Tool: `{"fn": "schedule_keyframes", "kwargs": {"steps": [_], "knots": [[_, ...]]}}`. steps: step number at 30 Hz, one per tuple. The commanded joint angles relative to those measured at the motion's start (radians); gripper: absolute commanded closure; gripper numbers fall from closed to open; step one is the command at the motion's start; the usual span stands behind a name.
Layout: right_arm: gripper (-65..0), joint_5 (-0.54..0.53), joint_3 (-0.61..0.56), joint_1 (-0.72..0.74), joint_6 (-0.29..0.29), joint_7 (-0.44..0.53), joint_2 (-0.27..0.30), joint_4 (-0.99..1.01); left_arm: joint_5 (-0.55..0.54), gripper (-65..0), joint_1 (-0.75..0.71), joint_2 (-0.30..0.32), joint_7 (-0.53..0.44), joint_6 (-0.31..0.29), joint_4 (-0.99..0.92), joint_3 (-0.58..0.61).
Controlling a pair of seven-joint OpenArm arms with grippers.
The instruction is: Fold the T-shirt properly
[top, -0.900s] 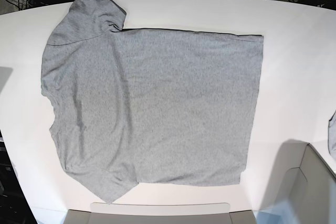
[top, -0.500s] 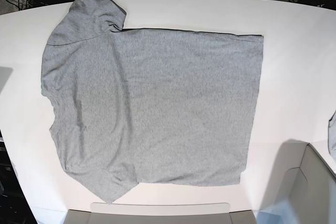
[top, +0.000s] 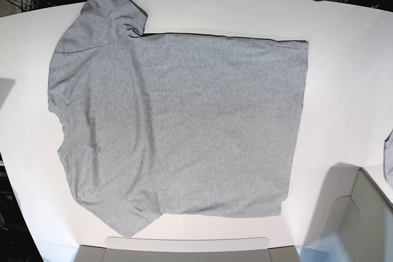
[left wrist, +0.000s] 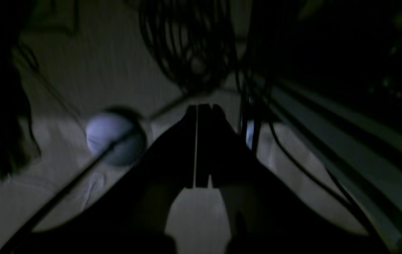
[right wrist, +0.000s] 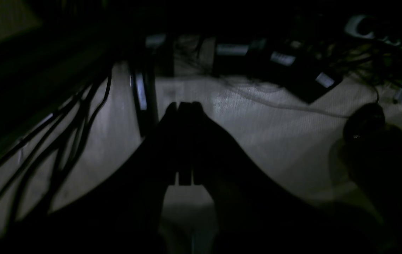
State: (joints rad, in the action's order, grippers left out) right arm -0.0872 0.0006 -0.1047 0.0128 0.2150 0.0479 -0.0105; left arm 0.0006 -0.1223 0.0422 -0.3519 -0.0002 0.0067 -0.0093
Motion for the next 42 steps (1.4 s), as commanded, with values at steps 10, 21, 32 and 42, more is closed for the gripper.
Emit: {"fn": "schedule_keyframes", "kwargs": {"steps": [10,21,32,42], "knots": [[-0.3,-0.052,0.0,-0.318,0.003,0.828,0.065,0.01,0.006,-0.1,-0.25,0.032,-0.792,0.001,-0.004,0.006],[-0.3,-0.164,0.0,-0.597,0.003,0.937,0.074,-0.428,0.006,-0.1,-0.465,0.031,-0.987,0.001,0.339,0.012],[-9.6,-0.207,0.005,-1.031,0.003,0.756,0.122,-1.391,0.003,-7.8,-0.75,0.034,-0.984,0.002,0.991,0.004],[-21.1,-0.704,0.008,-1.153,0.003,0.493,0.439,-1.741,0.005,-8.6,-0.755,0.029,-0.984,0.002,1.021,0.004]]}}
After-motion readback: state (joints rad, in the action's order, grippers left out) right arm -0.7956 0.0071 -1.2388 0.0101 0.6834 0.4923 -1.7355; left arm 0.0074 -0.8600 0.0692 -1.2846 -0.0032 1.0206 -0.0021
